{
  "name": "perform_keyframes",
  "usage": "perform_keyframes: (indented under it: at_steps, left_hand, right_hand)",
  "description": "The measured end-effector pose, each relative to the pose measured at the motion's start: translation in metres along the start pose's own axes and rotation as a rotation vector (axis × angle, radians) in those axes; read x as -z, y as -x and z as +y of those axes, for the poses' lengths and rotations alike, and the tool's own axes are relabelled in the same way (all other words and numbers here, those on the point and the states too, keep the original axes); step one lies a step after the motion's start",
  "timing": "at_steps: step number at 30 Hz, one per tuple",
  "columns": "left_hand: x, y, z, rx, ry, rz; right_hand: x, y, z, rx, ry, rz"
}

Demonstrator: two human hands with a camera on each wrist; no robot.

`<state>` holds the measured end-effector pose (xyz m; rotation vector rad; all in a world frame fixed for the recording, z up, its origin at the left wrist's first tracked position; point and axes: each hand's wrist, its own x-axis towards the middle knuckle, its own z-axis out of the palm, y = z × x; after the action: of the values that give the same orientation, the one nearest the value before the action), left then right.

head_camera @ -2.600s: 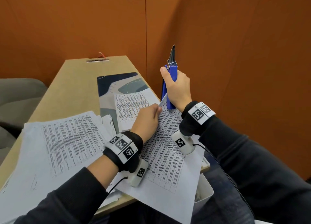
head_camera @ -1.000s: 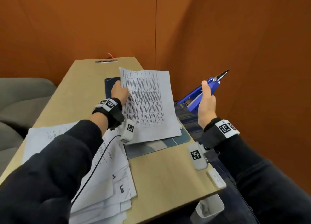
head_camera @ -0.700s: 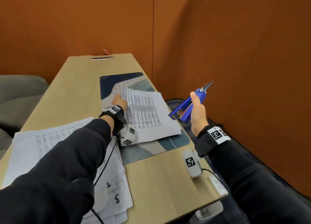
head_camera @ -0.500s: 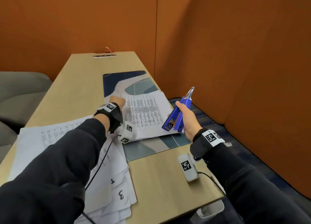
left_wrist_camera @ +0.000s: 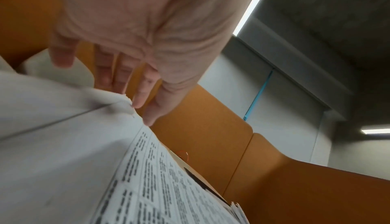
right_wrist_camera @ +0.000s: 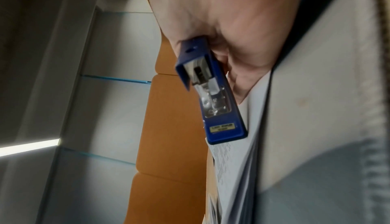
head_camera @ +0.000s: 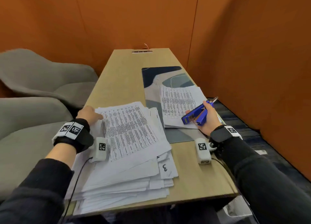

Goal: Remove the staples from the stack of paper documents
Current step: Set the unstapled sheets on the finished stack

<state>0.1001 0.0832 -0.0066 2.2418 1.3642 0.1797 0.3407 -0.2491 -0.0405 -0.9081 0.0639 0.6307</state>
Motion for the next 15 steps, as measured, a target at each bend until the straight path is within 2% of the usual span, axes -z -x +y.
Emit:
perform_keyframes:
  at_steps: [3, 6, 10, 11, 12, 15]
  left_hand:
    - [0.001, 0.004, -0.004, -0.041, 0.007, 0.134]
    - [-0.001, 0.01, -0.003, -0.092, 0.155, 0.095]
    - [0.004, 0.022, 0.005, -0.295, 0.368, 0.262]
    - [0.006, 0.026, 0.008, -0.361, 0.345, 0.247]
    - [0.006, 0.027, 0.01, -0.406, 0.286, 0.175]
    - [0.004, 0.029, 0.008, -0.417, 0.121, -0.084]
  right_hand:
    - [0.002, 0.003, -0.001, -0.011, -0.019, -0.005]
    - [0.002, 0.003, -0.001, -0.012, -0.031, -0.009]
    - [0.003, 0.003, 0.0, -0.003, -0.05, 0.01]
    - [0.004, 0.003, 0.001, -0.003, -0.054, 0.001]
    - [0.004, 0.003, 0.001, -0.002, -0.053, -0.006]
    - [0.005, 0.004, 0.001, -0.008, -0.044, -0.026]
